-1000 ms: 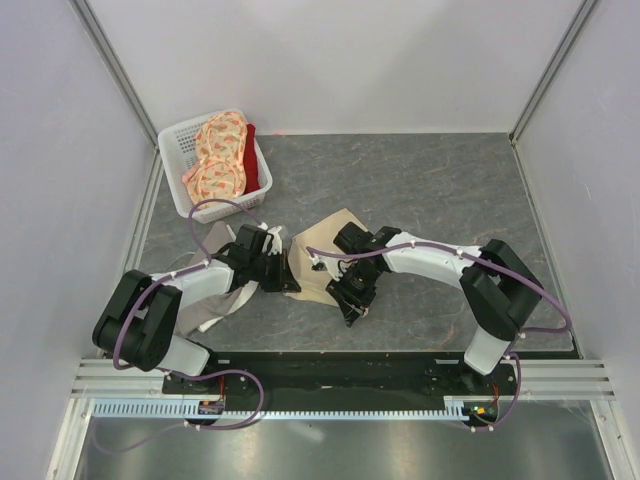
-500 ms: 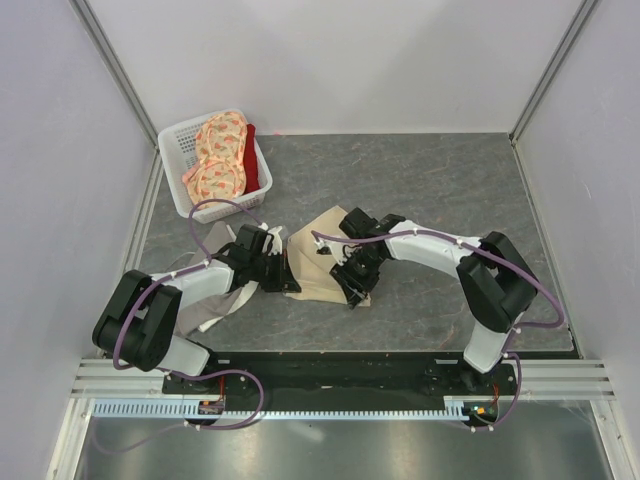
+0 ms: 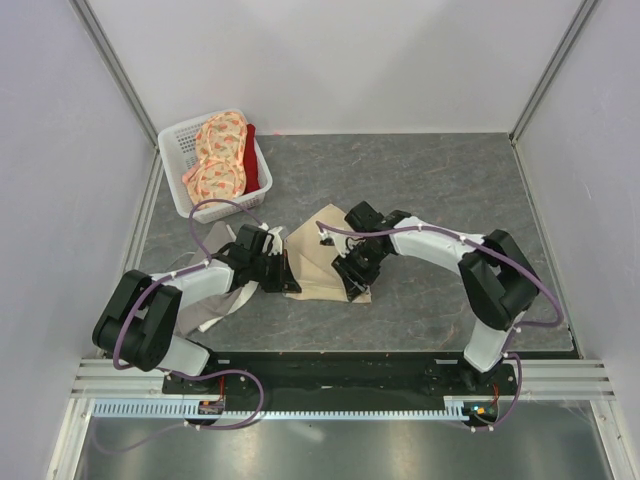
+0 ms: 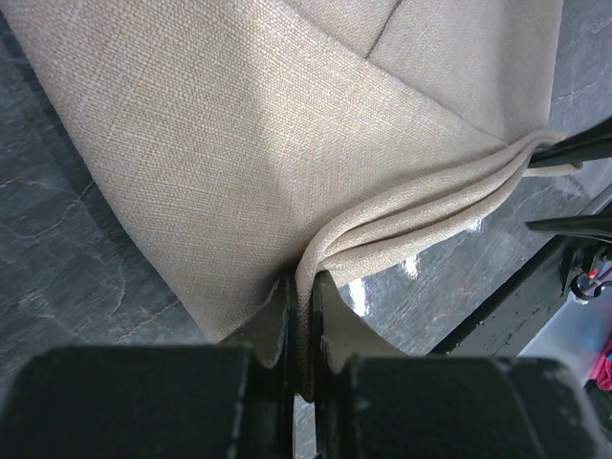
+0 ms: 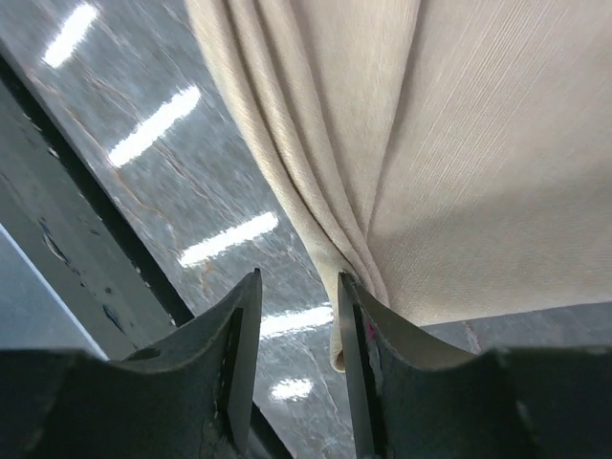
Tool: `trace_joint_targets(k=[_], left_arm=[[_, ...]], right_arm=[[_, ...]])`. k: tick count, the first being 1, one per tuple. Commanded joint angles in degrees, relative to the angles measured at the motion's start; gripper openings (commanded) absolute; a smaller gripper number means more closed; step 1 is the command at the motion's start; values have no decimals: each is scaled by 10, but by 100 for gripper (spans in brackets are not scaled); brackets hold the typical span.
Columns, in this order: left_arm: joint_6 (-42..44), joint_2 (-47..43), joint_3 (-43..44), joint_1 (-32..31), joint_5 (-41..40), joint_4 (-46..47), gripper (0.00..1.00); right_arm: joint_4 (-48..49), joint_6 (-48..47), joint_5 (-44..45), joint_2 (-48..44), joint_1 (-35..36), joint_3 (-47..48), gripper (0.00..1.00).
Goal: Fold the napkin, place the utensils inside, and roll it up
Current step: Roll the napkin with the utensil
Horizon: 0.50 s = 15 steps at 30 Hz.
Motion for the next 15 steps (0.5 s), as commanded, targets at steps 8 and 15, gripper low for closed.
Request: trace_joint_targets(k=[8,15], left_arm=[[-1,-8,5,2,-17,-20,2],[-2,-11,5,4,-17,-21,2]], right_arm=[[145,0,-16,-33,21,16,50],[155,-14,-48,40,34,48,51]])
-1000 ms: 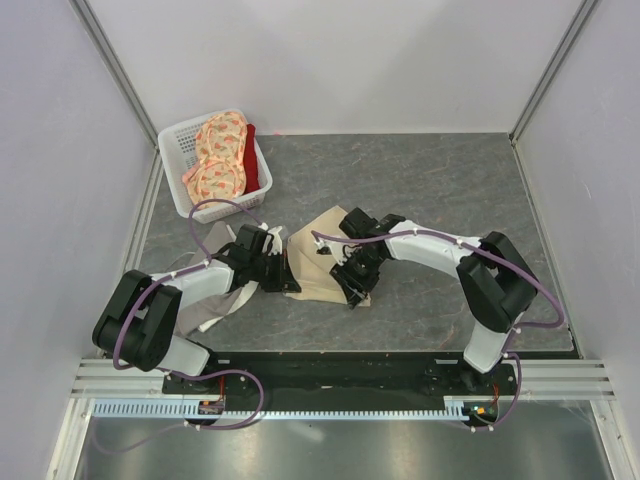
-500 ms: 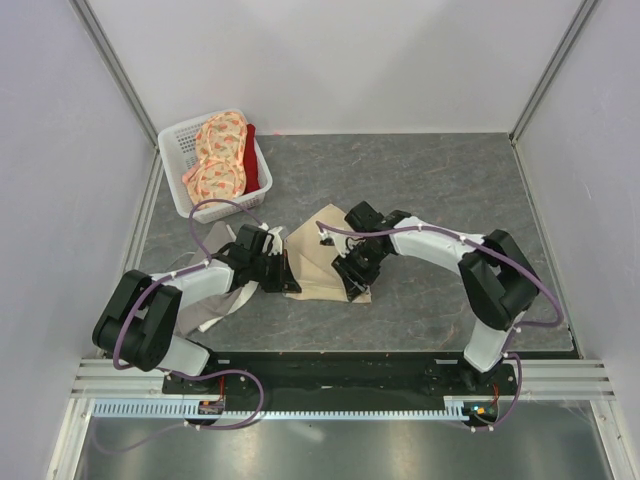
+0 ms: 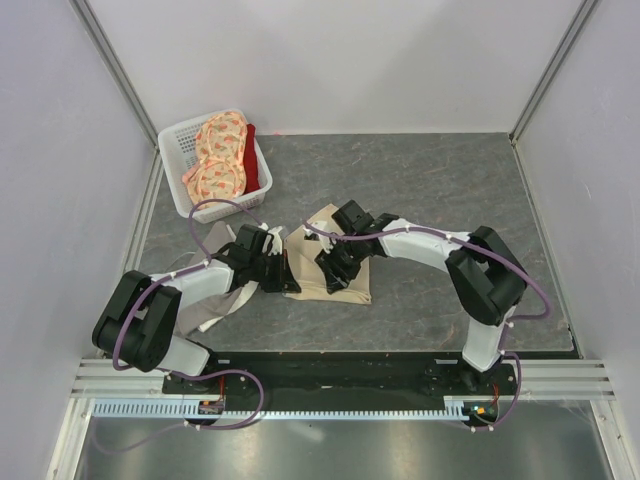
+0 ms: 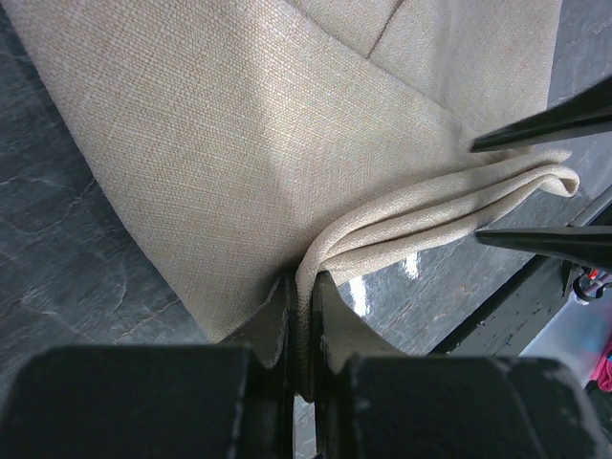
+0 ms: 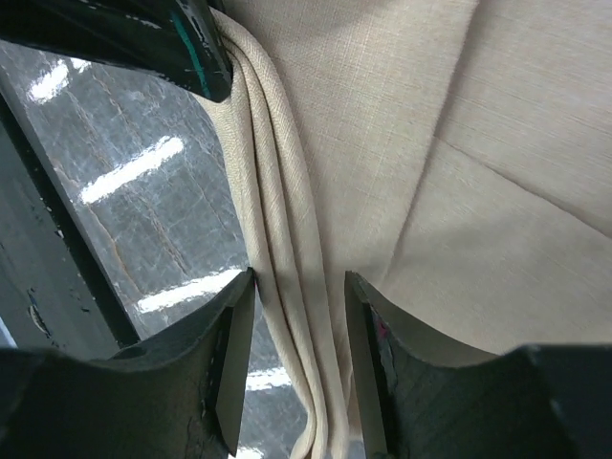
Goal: Fold the napkin, place the utensils inside, and roll it up
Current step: Roll the napkin with the utensil
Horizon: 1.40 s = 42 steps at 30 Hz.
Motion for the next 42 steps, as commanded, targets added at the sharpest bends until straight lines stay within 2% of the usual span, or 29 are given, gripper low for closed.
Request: trace_joint_targets(k=[1,5,8,9,10,12,13,16,24,31,42], left_arm=[[-2,-8,5,5,-15,-18,2],[-2,-7,5,5,-16,-19,2],[2,-7,5,5,-9,-13,2],[4,-8,5,5,-7,-10,2],[3,-10,5,5,-5,-7,2],[4,-22,12,5,-7,-5,13],[4,-30,13,5,-11,-6,25],[3,-69,14,5,-35,-13,46],[-6,-181,-14,5,-104,-68,71],[-35,-232,-56,4,-117,-77,82],[-50,-197,-88,4,-119,6,84]], right_arm=[[26,-16,-46,26,7,35,50],[28,-14,-61,42,8,38,47],[27,-12,-63,52,8,38,28],[26,-10,-64,60,8,38,17],[25,-6,-66,63,8,39,13],[20,0,-66,73,8,38,3],[17,5,-66,76,7,38,1],[5,12,-75,82,7,36,0],[-41,42,-67,120,-1,72,0],[-55,49,-70,144,-7,92,0],[-62,42,-81,153,-8,91,0]])
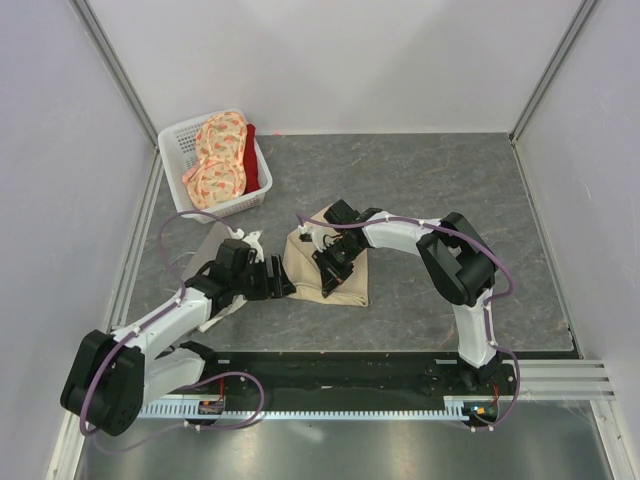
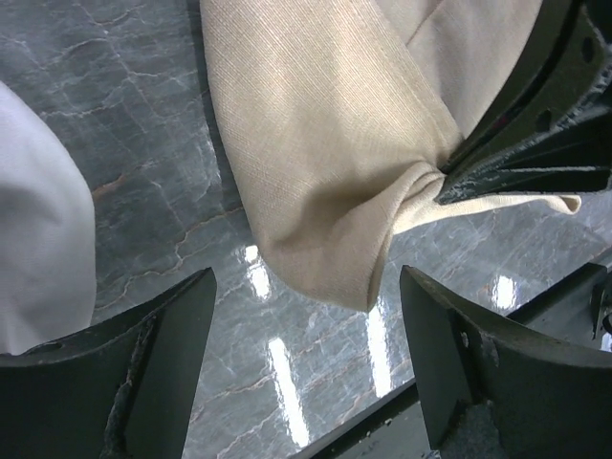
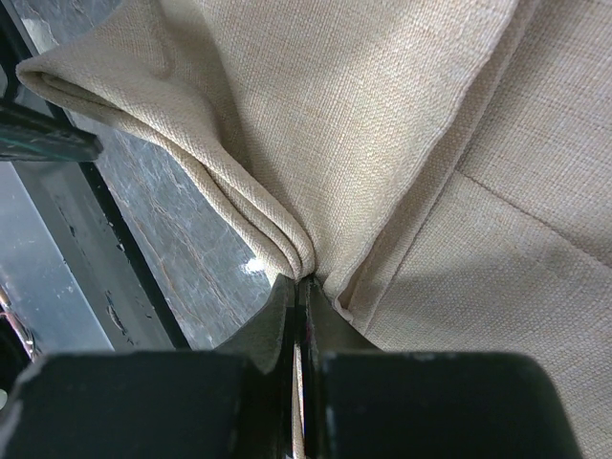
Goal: Fold the napkin, place the utensils inside, and roll it up
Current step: Roll the napkin with the utensil
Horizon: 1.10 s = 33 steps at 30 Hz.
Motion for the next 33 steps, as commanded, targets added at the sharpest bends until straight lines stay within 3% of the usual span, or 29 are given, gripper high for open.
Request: trace_joint_targets(k=[1,5,11,20,28,33], left_arm=[[-22,25,-3,2,-11,64,83],[-22,43,-5,1,-12,76,80],[-28,54,-15,2,-27,95,61],[-23,77,-25,1,-27,110,54],[-25,115,-6,2,-28,102,33],[-24,142,8,2,-31,68,11]], right_arm=[[-5,-8,18,21,2,6,0],[-7,-5,17,24,2,8,0],[-10,-5,10,29,1,7,0],[-12,-2,6,39,2,11,0],[-12,-2,6,34,2,13,0],[-20,1,19,8,2,25,2]])
